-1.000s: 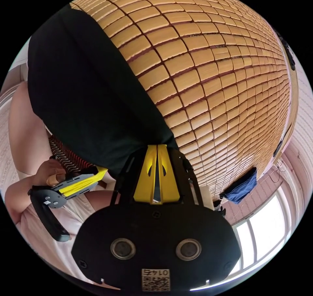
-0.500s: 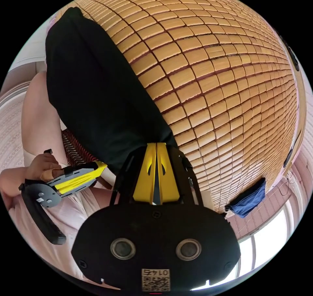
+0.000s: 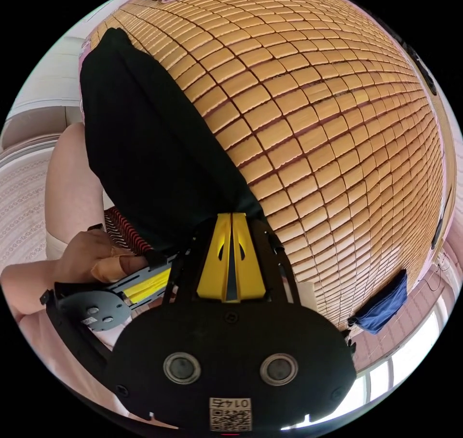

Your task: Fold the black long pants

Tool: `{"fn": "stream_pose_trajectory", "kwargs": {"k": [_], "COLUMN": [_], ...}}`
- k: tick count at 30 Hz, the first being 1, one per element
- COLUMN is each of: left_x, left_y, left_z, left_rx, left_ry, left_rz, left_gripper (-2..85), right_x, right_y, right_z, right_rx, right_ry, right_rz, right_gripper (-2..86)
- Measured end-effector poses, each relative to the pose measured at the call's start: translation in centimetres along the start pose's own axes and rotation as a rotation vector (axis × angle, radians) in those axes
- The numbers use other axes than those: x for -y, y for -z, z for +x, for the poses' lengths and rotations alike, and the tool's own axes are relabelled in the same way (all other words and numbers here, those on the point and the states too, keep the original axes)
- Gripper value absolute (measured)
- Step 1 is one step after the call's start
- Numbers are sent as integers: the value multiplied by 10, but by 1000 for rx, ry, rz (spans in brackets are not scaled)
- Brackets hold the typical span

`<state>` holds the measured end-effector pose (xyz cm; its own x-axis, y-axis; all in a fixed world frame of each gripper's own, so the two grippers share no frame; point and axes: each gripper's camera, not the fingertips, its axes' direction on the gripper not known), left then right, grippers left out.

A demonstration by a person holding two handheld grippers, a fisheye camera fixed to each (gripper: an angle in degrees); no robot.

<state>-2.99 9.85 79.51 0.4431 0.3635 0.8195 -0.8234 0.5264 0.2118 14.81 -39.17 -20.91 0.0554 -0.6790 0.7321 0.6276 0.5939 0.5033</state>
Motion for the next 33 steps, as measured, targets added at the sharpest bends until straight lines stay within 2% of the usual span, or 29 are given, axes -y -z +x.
{"fn": "stream_pose_trajectory", "kwargs": {"k": [6,9,12,15,17,20,21,25,28,33], "left_x": [-3,-12,-10,-11,-17,-30,-31,-26,-8,24], "left_y": [15,1,-2,1,6,21,24,34,36,25], "left_z": [13,31,29,13,3,-6,-10,-21,-24,-20], "left_rx": [-77,-9,-5,-59,-102,-115,-113,-125,-160,-124], "left_ry": [-38,-106,-60,67,142,172,189,237,209,201], "left_rz": [-28,-5,-6,-4,-4,68,75,135,159,65], "left_gripper": [-10,-10,-10,-9,-9,-8,-7,7,50,18], "right_x": [-44,-65,-95,-148,-219,-342,-367,-534,-618,-652], "right_y": [-24,-38,-53,-69,-79,-101,-108,-167,-210,-250], "right_z": [16,20,25,38,50,61,64,88,105,117], "right_rx": [64,73,101,212,366,465,452,196,148,188], "right_ry": [-17,-31,-86,-184,-306,-437,-481,-944,-1257,-1321], "right_rz": [46,51,105,283,520,806,826,823,745,733], "right_gripper": [-10,-10,-10,-9,-8,-2,1,82,92,136]}}
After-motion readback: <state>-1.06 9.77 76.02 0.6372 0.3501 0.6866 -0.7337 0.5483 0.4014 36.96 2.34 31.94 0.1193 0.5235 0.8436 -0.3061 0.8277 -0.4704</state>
